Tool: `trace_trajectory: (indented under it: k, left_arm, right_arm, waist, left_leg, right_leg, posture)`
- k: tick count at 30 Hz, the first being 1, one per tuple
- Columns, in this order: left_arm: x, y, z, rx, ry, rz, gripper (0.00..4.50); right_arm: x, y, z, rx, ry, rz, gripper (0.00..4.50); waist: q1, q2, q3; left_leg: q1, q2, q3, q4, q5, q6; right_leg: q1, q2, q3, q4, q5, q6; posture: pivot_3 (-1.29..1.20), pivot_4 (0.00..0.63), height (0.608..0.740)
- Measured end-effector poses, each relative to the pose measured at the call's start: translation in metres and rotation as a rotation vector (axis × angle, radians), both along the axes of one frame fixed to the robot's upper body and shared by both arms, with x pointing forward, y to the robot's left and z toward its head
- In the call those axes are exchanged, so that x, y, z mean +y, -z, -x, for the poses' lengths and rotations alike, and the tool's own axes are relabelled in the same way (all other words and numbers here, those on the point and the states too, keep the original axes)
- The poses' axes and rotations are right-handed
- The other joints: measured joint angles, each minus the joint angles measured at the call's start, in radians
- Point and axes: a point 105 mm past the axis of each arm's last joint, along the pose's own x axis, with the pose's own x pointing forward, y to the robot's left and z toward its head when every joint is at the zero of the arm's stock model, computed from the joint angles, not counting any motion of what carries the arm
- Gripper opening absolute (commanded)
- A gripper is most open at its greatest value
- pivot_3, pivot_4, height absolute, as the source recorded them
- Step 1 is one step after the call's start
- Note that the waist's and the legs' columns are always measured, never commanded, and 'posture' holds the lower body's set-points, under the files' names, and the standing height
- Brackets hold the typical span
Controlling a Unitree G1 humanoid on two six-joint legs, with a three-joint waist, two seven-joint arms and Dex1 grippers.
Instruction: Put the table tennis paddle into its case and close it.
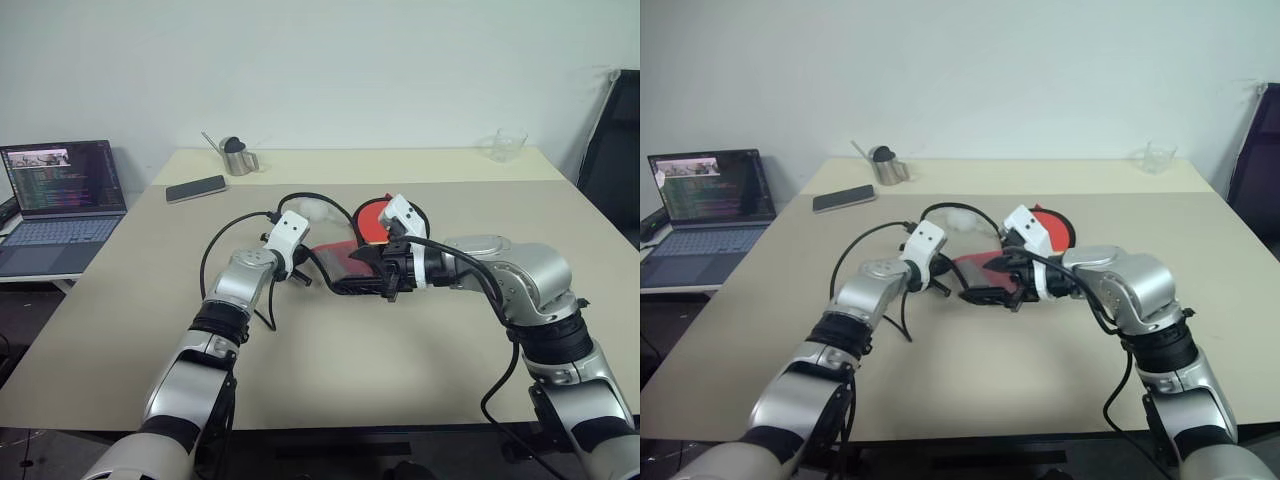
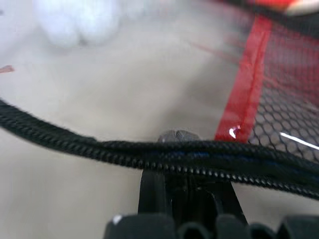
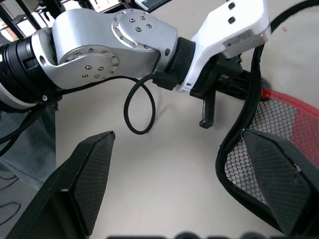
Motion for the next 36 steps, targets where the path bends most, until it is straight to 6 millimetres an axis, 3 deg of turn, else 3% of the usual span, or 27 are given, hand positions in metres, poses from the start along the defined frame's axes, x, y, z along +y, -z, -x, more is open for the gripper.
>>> trace_trajectory:
  k: [5, 9, 12, 17, 21, 23, 29, 33, 36]
  left_arm:
    - [-0.027, -0.027, -0.005, -0.119, 0.045, 0.055, 0.04]
    - [-0.067, -0.055, -0.008, -0.237, 0.107, 0.11, 0.04]
    - [-0.092, -0.066, -0.01, -0.294, 0.134, 0.147, 0.04]
    - [-0.124, -0.063, -0.011, -0.29, 0.172, 0.164, 0.04]
    - [-0.14, -0.039, -0.008, -0.23, 0.195, 0.095, 0.04]
    - [-0.141, -0.03, -0.006, -0.199, 0.196, 0.092, 0.04]
    - [-0.128, -0.038, -0.007, -0.24, 0.249, 0.117, 0.04]
    - [-0.082, -0.044, -0.003, -0.249, 0.315, 0.181, 0.04]
    - [-0.046, -0.054, 0.018, -0.244, 0.406, 0.229, 0.04]
  right_arm:
    - [-0.026, -0.013, -0.014, -0.054, 0.07, 0.019, 4.5]
    - [-0.066, -0.042, -0.03, -0.16, 0.199, 0.022, 4.5]
    - [-0.081, -0.053, -0.033, -0.204, 0.251, 0.026, 4.5]
    - [-0.098, -0.053, -0.038, -0.22, 0.323, 0.063, 4.5]
    - [-0.109, -0.055, -0.037, -0.237, 0.366, 0.065, 4.5]
    - [-0.111, -0.056, -0.036, -0.243, 0.374, 0.068, 4.5]
    - [-0.098, -0.046, -0.038, -0.187, 0.398, 0.019, 4.5]
    - [-0.111, -0.022, -0.068, -0.044, 0.608, -0.029, 4.5]
    - [-0.131, 0.002, -0.09, 0.068, 0.796, -0.047, 4.5]
  waist:
    - [0.004, 0.0, 0.0]
    - [0.023, -0.001, 0.0]
    - [0.025, -0.001, 0.0]
    - [0.028, -0.001, 0.001]
    - [0.027, -0.001, 0.001]
    - [0.024, -0.002, 0.001]
    - [0.021, -0.002, 0.001]
    - [0.016, -0.001, 0.001]
    - [0.011, -0.001, 0.0]
  left_leg:
    - [-0.001, 0.0, 0.0, 0.0, 0.0, 0.0]
    - [-0.002, -0.001, 0.001, 0.0, 0.0, 0.0]
    - [-0.002, 0.0, 0.003, 0.0, 0.0, 0.0]
    - [-0.002, 0.0, 0.003, 0.0, 0.0, 0.0]
    - [-0.002, 0.0, 0.005, 0.0, 0.0, 0.001]
    - [-0.002, 0.0, 0.006, 0.0, 0.0, 0.001]
    - [0.0, 0.0, 0.006, 0.0, 0.0, 0.001]
    - [0.0, 0.001, 0.006, 0.001, 0.0, 0.001]
    - [-0.001, 0.001, 0.005, 0.0, 0.0, 0.001]
  right_leg:
    - [0.0, 0.0, 0.0, -0.001, 0.0, 0.001]
    - [0.0, 0.0, -0.001, -0.003, 0.001, 0.001]
    - [0.0, 0.0, 0.0, -0.003, 0.001, 0.001]
    - [0.0, -0.001, -0.001, -0.002, 0.001, 0.002]
    - [-0.001, -0.001, -0.001, -0.002, 0.001, 0.002]
    - [-0.001, 0.0, -0.001, -0.002, 0.001, 0.002]
    - [-0.001, 0.0, 0.0, -0.001, 0.002, 0.002]
    - [-0.001, 0.0, 0.002, 0.0, 0.003, 0.001]
    - [-0.002, 0.0, 0.004, -0.002, 0.003, 0.001]
  posture:
    - [0.0, 0.15, 0.74]
    - [0.0, 0.15, 0.74]
    - [0.0, 0.15, 0.74]
    - [0.0, 0.15, 0.74]
    - [0.0, 0.15, 0.74]
    - [0.0, 0.15, 0.74]
    - [0.0, 0.15, 0.74]
    - [0.0, 0.15, 0.74]
    - [0.0, 0.15, 0.74]
